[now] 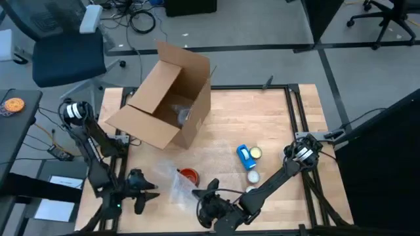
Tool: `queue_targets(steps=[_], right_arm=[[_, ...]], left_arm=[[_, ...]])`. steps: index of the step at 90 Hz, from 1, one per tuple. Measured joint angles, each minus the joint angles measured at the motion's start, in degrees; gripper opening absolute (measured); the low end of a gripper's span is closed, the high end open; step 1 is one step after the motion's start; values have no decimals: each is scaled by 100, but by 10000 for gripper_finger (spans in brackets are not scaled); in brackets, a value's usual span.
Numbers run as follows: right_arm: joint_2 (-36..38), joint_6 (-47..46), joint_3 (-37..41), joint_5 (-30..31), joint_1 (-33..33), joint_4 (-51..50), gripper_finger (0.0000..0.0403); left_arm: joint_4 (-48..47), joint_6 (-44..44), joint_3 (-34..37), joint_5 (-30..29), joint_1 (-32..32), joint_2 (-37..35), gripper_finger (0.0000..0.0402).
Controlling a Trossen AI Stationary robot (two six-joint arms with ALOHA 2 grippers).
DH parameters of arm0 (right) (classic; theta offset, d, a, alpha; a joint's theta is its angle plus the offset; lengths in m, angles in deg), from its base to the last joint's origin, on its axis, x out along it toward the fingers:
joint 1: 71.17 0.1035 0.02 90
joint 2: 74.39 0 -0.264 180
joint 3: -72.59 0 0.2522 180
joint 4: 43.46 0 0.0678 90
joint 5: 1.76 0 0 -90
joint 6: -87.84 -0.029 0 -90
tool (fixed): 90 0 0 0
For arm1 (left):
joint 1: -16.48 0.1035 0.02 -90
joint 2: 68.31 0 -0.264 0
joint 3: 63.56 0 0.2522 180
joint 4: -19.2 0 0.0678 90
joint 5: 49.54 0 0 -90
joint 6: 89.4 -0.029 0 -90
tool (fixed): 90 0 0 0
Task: Wrap mug
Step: Wrap the mug with the bubble wrap
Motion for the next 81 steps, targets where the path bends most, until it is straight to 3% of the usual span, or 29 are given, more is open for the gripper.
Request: queue_targets(steps=[21,34,47,57,69,81], right_arm=[[0,2,0,-91,-15,-2,0],[0,2,0,-98,-15,1,0],[0,2,0,-105,-15,19,0],[2,14,0,-105,0,391,0],[116,50,0,-85,17,685,0],[211,44,0,142,17,622,0]], left_arm=[[2314,-398,876,-669,5,5,163],[2910,-1044,922,-1075,5,2,163],[3271,-1134,922,-1295,5,2,156],[3902,-1740,870,-1266,5,2,113],[5188,-3370,714,-1317,5,2,20],[6362,-4947,686,-1617,-10,-91,4]])
